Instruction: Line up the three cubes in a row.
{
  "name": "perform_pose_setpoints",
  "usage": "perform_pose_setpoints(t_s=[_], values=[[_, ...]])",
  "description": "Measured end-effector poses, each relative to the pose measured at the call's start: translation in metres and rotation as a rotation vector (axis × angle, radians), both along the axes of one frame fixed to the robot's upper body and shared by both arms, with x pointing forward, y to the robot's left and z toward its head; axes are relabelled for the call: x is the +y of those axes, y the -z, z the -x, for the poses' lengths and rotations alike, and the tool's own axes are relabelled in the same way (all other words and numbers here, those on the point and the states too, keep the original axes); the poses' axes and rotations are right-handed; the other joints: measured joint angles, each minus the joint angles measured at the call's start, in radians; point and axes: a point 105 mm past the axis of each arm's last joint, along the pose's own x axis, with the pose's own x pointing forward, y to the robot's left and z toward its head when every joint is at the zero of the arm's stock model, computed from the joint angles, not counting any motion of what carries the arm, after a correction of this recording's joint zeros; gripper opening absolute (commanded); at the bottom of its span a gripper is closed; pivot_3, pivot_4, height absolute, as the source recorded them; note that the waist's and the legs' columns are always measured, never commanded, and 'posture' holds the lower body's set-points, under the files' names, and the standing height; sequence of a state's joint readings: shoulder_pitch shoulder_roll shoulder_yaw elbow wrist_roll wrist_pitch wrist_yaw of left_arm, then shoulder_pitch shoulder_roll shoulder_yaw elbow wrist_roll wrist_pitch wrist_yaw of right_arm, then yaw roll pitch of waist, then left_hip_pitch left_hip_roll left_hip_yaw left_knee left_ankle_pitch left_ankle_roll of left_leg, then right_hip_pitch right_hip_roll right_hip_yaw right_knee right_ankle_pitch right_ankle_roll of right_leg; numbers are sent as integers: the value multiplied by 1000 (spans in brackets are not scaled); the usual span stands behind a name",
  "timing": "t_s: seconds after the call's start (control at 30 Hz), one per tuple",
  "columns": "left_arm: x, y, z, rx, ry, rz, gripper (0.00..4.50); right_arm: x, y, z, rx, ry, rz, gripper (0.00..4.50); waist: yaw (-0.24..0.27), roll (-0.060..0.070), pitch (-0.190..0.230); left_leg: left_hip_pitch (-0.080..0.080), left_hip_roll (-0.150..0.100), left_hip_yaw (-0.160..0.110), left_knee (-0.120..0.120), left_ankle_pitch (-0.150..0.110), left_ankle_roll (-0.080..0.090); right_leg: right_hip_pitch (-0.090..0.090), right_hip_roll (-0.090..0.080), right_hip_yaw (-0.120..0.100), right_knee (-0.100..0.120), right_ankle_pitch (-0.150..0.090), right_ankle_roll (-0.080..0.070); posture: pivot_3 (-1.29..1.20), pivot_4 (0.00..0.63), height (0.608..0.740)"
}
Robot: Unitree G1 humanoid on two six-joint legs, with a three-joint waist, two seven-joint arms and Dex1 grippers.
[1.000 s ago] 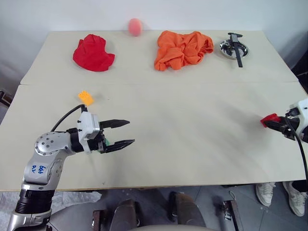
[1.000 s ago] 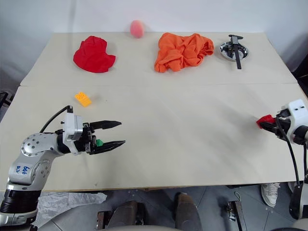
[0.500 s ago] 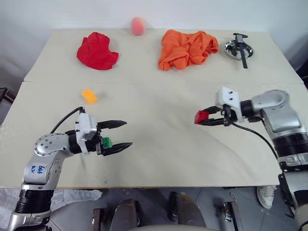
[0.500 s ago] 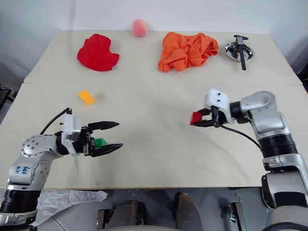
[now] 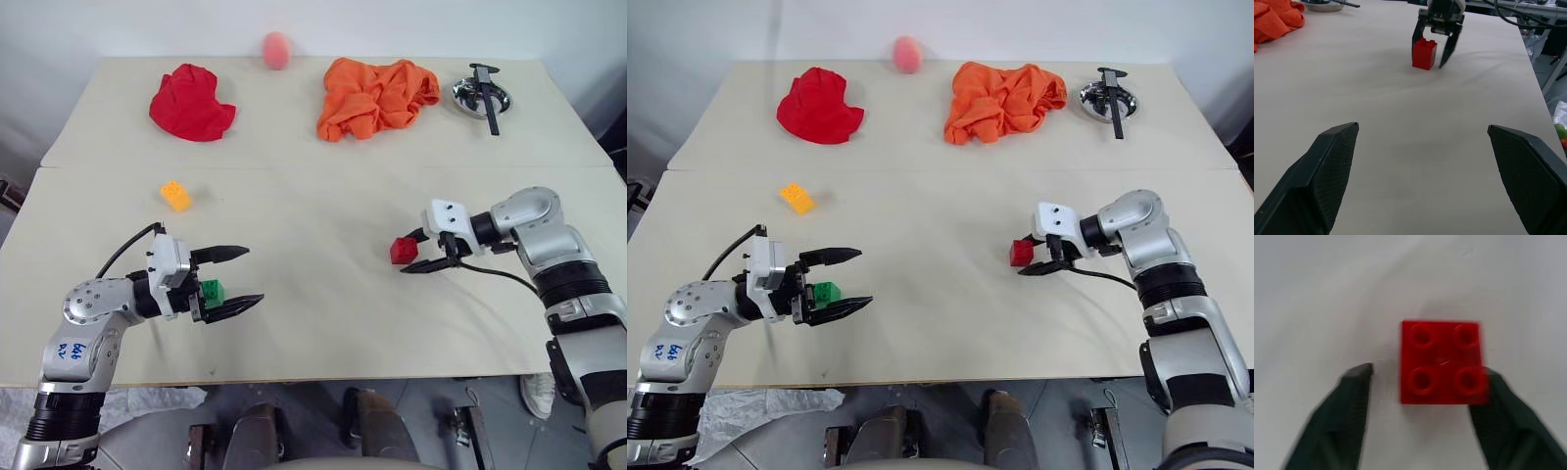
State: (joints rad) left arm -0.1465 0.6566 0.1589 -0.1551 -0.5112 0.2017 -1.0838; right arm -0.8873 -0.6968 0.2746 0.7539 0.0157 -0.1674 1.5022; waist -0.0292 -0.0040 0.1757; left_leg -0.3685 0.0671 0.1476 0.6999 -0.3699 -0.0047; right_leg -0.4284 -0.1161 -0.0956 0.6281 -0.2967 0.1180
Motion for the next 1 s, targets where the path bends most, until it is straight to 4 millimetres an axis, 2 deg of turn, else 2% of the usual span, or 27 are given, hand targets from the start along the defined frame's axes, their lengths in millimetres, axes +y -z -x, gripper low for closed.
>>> perform_pose_setpoints(t_s=[0.07,0.17,0.23,0.3,0.33,0.43,0.57,0.7,0.8,0.87,0.93,1.0], values=[[3,-4,-1,-29,-24,8,4500,-1,-7,-1,-31,-22,-24,4411,-3,0,0,0,0,0,0,0,0,0,0,0,0,0,0,0,150,740],[15,-10,-4,-74,-89,20,4500,0,-21,0,-94,-45,-107,4463,-5,0,0,0,1,0,0,0,0,0,0,0,0,0,0,0,150,740],[27,-10,-3,-86,-153,28,4500,1,-38,2,-162,-61,-214,4463,-7,0,0,0,1,0,0,0,0,0,0,0,0,0,0,0,150,740],[48,-6,2,-85,-251,38,4500,-1,-52,12,-210,-78,-326,4463,-5,0,0,0,2,-1,-1,0,0,0,0,-1,0,0,0,0,150,740],[65,-1,8,-75,-326,40,4500,-5,-55,24,-215,-86,-382,4463,-2,0,0,0,2,-1,-1,0,0,0,0,-2,-1,0,-1,0,150,740],[112,18,30,-1,-506,31,4500,-11,-45,48,-146,-75,-489,4463,0,0,0,0,2,0,0,-1,1,0,-1,-3,-1,0,-1,0,150,740],[144,31,60,80,-616,20,4500,7,-36,76,-42,-135,-580,4463,2,0,0,1,2,0,0,-2,0,0,-1,-3,0,1,-1,0,150,740],[172,51,84,195,-693,11,4500,23,-21,90,-16,-164,-639,4463,3,-2,0,2,2,0,0,-2,0,0,-1,-3,0,1,-2,0,150,740],[177,57,89,238,-693,10,4500,28,-14,92,-22,-170,-656,4463,5,-2,-1,1,1,0,0,-2,0,0,-1,-3,0,1,-2,0,150,740],[174,52,87,244,-648,-17,4500,30,-15,93,-53,-180,-659,4463,5,-3,-1,1,2,0,0,-2,0,0,-1,-4,0,1,-2,0,150,740],[163,41,78,212,-575,-46,4500,25,-13,94,-68,-168,-651,4463,9,-3,-1,1,1,0,0,-3,0,1,-1,-4,0,1,-2,0,150,740],[140,28,61,154,-448,-73,4500,15,-10,95,-71,-135,-620,4463,21,-3,-1,1,1,0,1,-2,0,1,-1,-4,0,1,-2,0,150,740]])
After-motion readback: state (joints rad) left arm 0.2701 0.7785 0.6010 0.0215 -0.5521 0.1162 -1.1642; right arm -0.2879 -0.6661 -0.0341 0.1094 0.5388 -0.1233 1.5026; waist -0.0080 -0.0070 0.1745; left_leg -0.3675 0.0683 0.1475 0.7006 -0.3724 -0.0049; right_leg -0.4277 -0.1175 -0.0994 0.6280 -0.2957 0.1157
